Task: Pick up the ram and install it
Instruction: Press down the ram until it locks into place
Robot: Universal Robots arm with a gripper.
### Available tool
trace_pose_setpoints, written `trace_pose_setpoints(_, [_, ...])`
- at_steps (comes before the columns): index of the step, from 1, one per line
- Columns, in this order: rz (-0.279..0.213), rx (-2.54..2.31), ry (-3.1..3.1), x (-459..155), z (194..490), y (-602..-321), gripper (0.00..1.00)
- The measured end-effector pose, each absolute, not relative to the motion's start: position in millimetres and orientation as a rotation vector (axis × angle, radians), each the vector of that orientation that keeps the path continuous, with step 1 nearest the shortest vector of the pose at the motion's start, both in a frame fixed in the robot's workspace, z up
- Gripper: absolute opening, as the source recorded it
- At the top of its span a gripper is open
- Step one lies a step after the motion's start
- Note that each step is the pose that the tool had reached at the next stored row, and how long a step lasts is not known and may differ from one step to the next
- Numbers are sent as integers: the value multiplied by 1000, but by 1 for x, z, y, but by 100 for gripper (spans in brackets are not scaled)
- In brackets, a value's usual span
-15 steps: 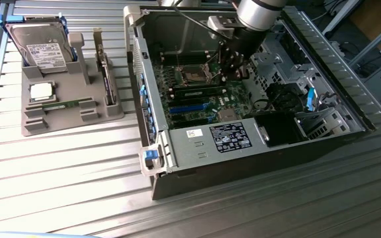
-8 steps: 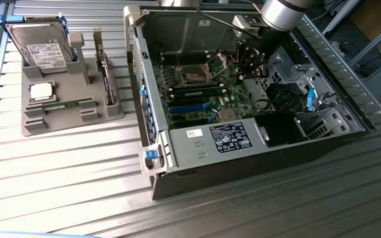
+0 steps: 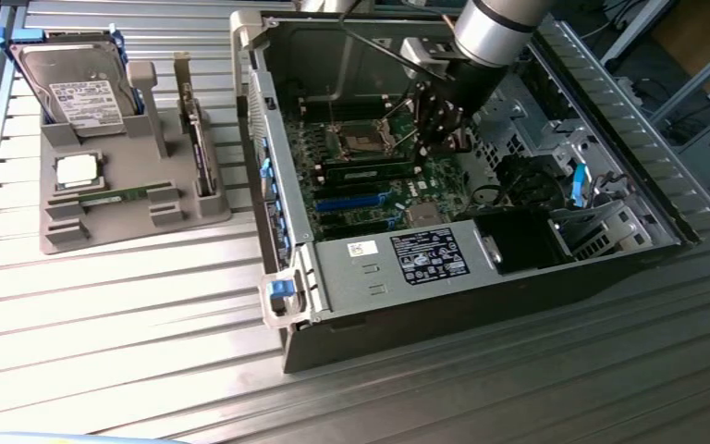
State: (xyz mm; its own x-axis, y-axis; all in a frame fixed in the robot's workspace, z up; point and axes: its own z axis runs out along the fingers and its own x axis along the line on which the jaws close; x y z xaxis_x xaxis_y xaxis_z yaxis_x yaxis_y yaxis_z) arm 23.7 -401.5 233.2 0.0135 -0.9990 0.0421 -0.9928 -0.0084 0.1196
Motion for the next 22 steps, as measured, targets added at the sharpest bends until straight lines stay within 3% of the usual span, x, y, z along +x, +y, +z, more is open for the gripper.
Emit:
trace_pose_setpoints(6, [-79,2153,-2130,15,244,-401,11])
trace_pose_setpoints(22, [-84,2157,-2133,-80,232,-398,11])
